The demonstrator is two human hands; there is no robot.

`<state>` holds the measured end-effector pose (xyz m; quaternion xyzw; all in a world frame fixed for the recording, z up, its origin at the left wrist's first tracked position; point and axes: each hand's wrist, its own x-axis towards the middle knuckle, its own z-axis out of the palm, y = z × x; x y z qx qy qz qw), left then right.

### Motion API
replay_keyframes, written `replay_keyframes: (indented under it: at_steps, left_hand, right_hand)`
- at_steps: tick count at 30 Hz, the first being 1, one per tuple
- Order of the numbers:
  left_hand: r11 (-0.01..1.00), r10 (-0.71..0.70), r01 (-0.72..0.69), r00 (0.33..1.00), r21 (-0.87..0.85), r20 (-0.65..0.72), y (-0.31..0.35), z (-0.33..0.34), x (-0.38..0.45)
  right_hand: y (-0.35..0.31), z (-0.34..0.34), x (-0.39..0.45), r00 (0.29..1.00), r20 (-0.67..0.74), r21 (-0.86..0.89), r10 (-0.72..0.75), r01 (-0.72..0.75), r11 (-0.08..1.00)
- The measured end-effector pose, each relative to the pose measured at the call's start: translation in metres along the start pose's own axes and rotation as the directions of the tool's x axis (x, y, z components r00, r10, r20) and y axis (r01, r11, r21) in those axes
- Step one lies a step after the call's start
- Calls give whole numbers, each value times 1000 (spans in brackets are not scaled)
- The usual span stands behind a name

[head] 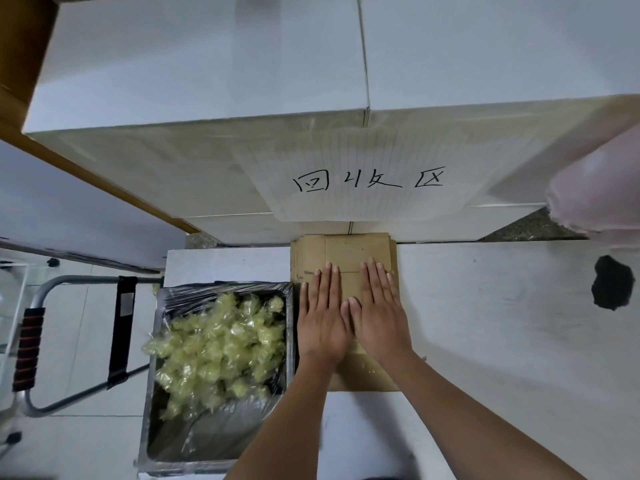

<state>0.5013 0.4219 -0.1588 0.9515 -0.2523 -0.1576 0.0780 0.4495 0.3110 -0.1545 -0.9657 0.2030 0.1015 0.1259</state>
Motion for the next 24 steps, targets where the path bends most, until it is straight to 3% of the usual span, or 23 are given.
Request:
replay_keyframes:
  at_steps: [7, 15, 18, 24]
  left_hand:
    - [997, -30, 28, 999, 69, 32, 0, 8, 4]
    - [993, -74, 55, 982, 107, 175, 16, -31, 4]
    - [995, -86, 76, 985, 69, 148, 25, -58, -5]
    - [996, -78, 72, 988, 52, 135, 46, -105, -38]
  right_hand:
    - [3, 4, 4, 999, 45, 0, -2, 2, 1000]
    - [0, -41, 7, 952, 305, 67, -32, 12, 998]
    - [0, -78, 8, 925, 379, 69, -33, 7, 998]
    - [12, -137, -21, 965, 262, 63, 30, -48, 997]
